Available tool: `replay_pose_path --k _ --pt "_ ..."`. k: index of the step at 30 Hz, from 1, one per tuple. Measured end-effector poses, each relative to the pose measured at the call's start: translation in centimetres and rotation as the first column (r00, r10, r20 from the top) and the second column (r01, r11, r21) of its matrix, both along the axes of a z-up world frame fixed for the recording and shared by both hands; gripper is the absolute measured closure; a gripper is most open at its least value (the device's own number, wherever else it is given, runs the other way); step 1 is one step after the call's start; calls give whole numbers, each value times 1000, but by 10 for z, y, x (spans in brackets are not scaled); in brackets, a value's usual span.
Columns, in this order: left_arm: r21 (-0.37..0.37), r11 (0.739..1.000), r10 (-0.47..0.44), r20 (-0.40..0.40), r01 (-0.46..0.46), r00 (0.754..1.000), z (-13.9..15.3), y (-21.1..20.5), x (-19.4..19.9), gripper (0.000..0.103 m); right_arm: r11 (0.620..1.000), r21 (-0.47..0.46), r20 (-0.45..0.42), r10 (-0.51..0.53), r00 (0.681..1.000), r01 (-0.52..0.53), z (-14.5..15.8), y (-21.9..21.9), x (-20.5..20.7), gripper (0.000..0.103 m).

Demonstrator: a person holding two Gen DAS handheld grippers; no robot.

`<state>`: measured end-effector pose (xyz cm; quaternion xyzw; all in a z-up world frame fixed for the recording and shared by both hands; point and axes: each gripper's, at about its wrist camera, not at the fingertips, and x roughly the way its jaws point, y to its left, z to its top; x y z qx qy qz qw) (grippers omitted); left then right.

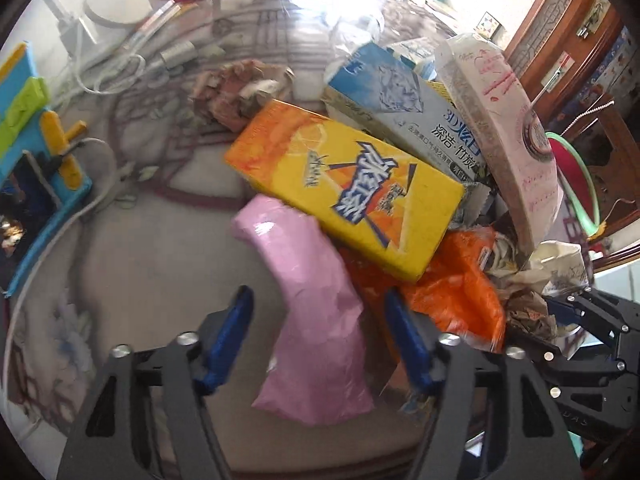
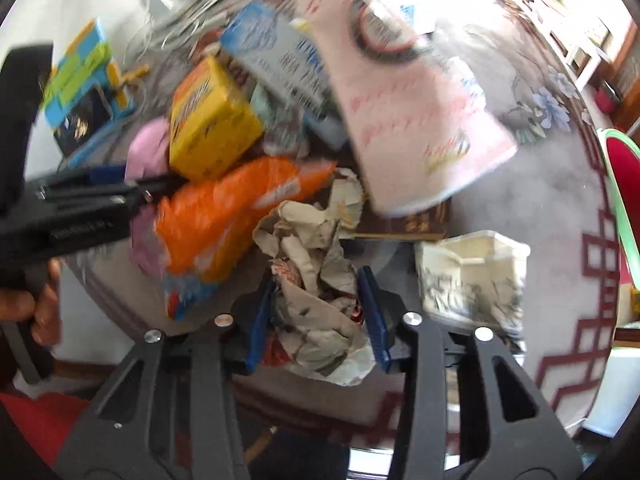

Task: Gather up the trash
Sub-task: 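Grasp the crumpled tissues with the right tool while the left tool grasps the pink bag, then carry both items to the red bin and release them inside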

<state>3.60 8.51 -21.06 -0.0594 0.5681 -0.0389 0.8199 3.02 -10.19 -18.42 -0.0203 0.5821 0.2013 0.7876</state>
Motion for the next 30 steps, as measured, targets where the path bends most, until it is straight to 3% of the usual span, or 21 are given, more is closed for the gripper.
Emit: replay_pose_path --k 3,8,12,18,23,30 --pt "-41 999 -7 10 7 1000 -4 -3 17 69 999 -1 25 -46 999 46 4 -5 22 65" --pt "-70 996 -43 65 47 997 1 -8 56 83 993 7 58 -115 992 115 8 0 55 65" --pt "-70 995 -61 111 69 992 12 -7 79 85 984 53 75 -171 982 168 25 -4 71 65" --pt "-32 993 -101 206 110 973 51 -3 90 86 963 122 179 -258 949 239 76 -9 85 65" --pt "-63 987 -125 287 149 950 85 0 92 86 947 163 242 -311 919 278 113 -26 87 65" --pt "-116 977 -127 369 181 921 122 -18 103 86 941 195 286 -324 901 277 134 -50 81 65"
